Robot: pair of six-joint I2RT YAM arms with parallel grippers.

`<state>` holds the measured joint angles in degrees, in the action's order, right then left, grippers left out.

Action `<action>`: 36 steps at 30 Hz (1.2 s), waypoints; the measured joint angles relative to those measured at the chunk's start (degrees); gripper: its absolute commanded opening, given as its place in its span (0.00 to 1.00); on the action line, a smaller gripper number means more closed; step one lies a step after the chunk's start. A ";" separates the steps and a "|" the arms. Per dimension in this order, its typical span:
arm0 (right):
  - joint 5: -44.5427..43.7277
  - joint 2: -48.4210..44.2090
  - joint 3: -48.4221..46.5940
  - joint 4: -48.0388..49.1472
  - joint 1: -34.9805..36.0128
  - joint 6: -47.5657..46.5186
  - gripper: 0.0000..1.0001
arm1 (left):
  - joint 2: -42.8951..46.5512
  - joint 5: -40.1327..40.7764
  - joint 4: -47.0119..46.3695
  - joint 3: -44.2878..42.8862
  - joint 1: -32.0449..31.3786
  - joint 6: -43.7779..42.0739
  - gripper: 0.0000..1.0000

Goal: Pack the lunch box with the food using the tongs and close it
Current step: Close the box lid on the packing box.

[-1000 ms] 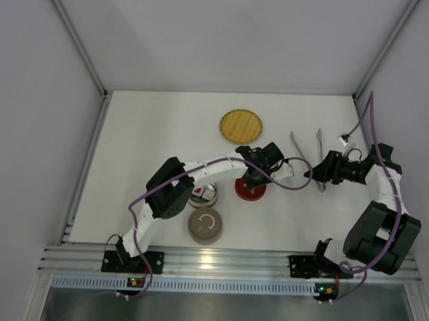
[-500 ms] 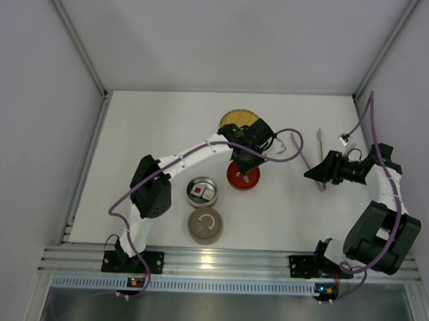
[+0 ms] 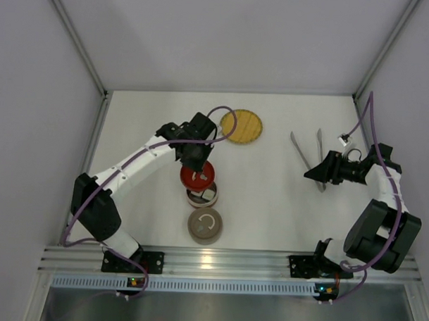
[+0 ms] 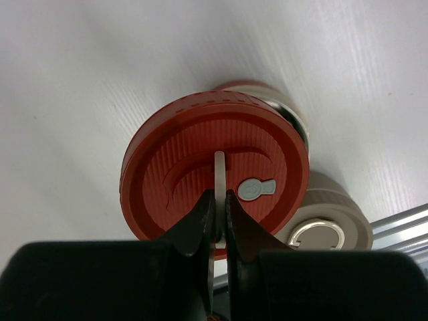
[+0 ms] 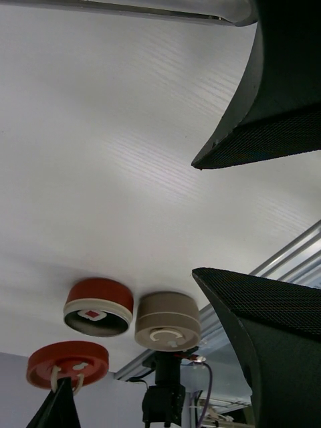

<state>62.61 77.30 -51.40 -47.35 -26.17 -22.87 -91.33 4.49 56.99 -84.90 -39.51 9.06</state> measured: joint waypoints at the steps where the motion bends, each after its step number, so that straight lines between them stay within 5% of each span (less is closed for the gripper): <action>1: -0.04 0.13 0.00 0.00 0.00 0.02 0.60 | -0.02 -0.15 0.00 1.62 0.39 0.87 0.00; 14: -1.07 1.18 -0.02 0.02 -0.04 0.13 0.60 | 2.12 -2.12 -6.08 13.53 1.36 9.14 0.00; 36: -1.46 1.22 0.00 0.02 -0.15 0.13 0.60 | 2.36 -4.39 -15.45 19.32 1.36 12.48 0.00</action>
<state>61.14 78.52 -51.40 -47.33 -26.33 -22.74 -88.97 0.10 41.54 -65.58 -38.15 21.54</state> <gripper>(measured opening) 0.600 0.109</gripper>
